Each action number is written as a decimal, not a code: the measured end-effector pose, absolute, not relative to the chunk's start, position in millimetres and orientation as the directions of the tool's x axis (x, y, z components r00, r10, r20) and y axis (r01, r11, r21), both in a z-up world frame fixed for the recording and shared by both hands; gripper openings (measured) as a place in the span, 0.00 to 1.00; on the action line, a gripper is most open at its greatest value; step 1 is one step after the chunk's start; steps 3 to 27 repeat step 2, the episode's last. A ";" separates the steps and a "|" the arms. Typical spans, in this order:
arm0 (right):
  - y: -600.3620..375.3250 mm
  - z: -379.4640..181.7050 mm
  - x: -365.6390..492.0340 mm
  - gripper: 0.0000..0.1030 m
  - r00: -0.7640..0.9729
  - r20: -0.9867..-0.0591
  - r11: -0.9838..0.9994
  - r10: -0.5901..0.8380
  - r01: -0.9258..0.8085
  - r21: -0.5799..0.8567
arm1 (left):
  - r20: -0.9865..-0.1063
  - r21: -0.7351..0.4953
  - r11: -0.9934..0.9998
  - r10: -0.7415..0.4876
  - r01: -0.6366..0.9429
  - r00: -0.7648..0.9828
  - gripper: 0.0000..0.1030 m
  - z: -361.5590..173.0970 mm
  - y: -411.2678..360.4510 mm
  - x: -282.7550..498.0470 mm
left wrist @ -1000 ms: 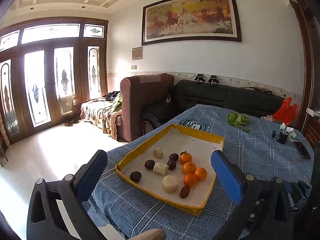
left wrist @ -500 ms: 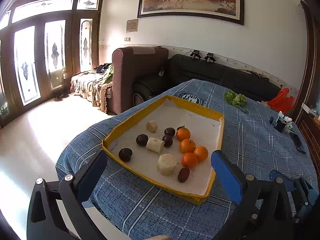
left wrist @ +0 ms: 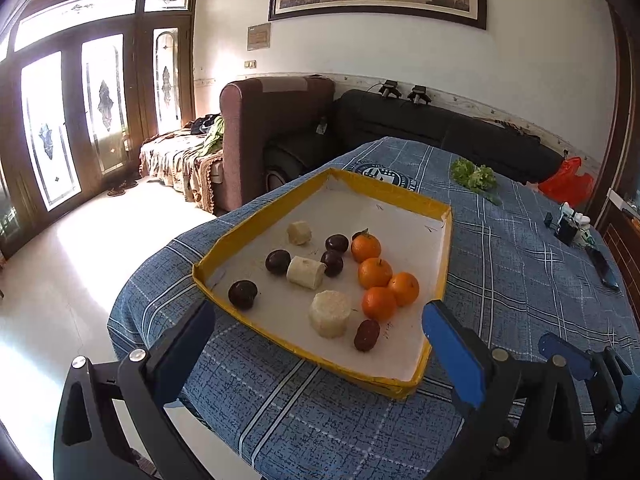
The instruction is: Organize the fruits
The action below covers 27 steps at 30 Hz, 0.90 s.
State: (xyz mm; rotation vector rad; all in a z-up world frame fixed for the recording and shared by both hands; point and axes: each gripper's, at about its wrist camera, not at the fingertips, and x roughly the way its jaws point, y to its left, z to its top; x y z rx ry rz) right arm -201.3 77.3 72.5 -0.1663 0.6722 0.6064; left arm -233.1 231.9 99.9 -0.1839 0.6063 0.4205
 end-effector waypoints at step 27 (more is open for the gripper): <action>74.4 72.8 -200.0 0.92 0.619 -0.627 0.819 0.472 -0.571 0.054 | -0.590 -0.040 0.901 0.327 -0.432 0.738 1.00 100.6 230.0 -232.1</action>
